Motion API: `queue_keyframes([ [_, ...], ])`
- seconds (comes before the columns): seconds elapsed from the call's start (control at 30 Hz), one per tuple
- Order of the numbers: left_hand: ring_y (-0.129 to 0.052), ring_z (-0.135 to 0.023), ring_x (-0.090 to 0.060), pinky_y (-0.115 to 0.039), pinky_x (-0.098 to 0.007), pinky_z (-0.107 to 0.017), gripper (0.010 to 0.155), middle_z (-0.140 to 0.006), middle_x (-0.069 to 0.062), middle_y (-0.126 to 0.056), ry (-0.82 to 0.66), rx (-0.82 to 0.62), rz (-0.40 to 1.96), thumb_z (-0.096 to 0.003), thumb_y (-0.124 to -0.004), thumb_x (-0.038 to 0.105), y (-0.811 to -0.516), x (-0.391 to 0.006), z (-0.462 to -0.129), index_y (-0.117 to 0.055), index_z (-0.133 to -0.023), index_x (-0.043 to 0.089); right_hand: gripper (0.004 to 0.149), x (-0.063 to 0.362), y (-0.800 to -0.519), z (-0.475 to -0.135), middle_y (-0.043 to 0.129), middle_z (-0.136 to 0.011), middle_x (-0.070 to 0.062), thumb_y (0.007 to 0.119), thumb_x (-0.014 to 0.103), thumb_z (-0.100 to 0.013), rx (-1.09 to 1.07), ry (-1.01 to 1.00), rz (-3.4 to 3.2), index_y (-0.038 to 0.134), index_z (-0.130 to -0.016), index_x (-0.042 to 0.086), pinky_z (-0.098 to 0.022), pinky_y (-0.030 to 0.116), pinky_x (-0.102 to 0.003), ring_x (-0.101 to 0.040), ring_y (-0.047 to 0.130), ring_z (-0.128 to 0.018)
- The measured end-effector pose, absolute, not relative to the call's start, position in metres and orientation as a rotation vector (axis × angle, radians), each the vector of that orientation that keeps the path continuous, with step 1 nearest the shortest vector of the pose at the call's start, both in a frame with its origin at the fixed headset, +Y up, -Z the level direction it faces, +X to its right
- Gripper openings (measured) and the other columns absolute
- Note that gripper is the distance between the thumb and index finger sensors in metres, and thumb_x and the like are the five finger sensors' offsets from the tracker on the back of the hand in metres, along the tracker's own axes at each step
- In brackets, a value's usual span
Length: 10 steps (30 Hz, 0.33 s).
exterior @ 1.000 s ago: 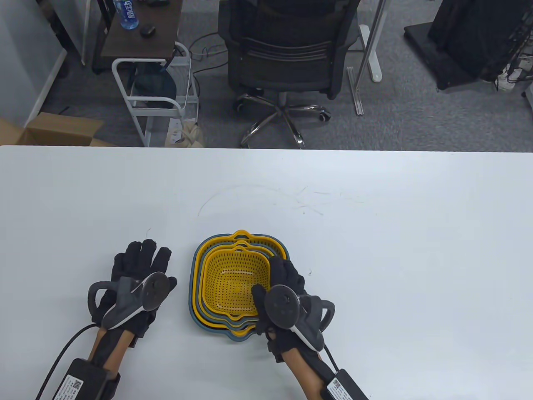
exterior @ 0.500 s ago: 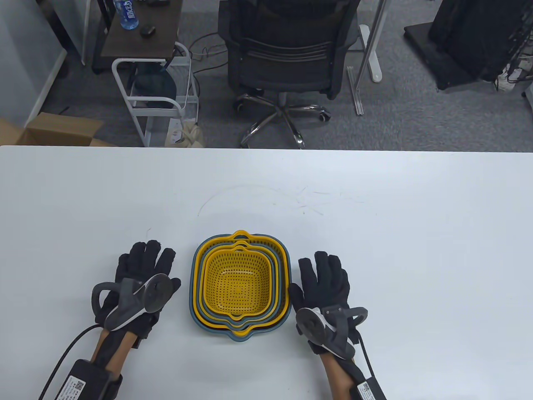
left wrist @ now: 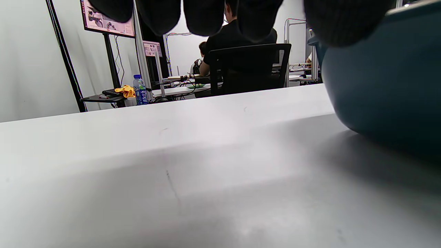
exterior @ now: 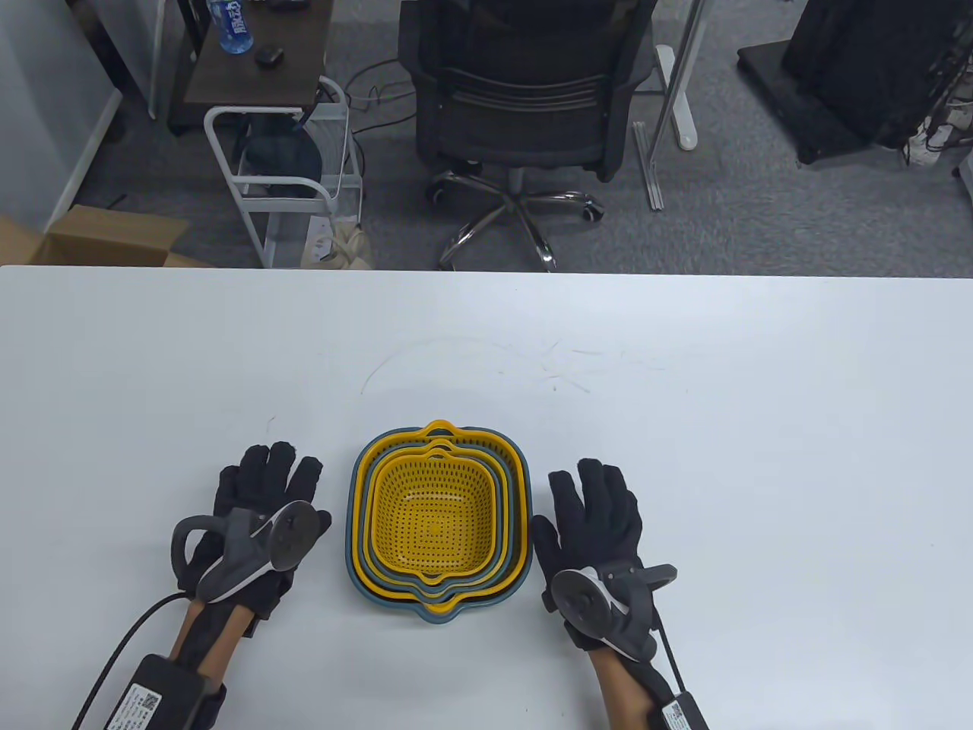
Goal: Nest basins with drain baskets
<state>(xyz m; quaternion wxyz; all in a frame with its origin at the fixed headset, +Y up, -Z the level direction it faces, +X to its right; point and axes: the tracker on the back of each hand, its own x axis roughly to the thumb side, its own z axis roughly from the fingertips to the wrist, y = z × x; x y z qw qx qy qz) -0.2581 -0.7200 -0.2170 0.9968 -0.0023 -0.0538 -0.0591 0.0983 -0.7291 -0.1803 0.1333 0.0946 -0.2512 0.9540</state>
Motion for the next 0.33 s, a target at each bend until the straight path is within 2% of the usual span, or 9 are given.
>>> queue_keyframes([
  [0.33,-0.049,-0.113,-0.043,-0.048,-0.061,-0.079,0.076,-0.124,-0.008,-0.045,-0.103,-0.013,-0.120,-0.0439,-0.070,0.064,-0.7208,-0.2586,-0.2156,-0.051,-0.111,0.032,0.072,0.0984,-0.7267,-0.1735,0.048,-0.108,-0.027,0.076,0.044,-0.049,0.271,-0.748,2.747,0.050,-0.105,0.007,-0.067,0.056,-0.070,-0.056,0.054,-0.095],
])
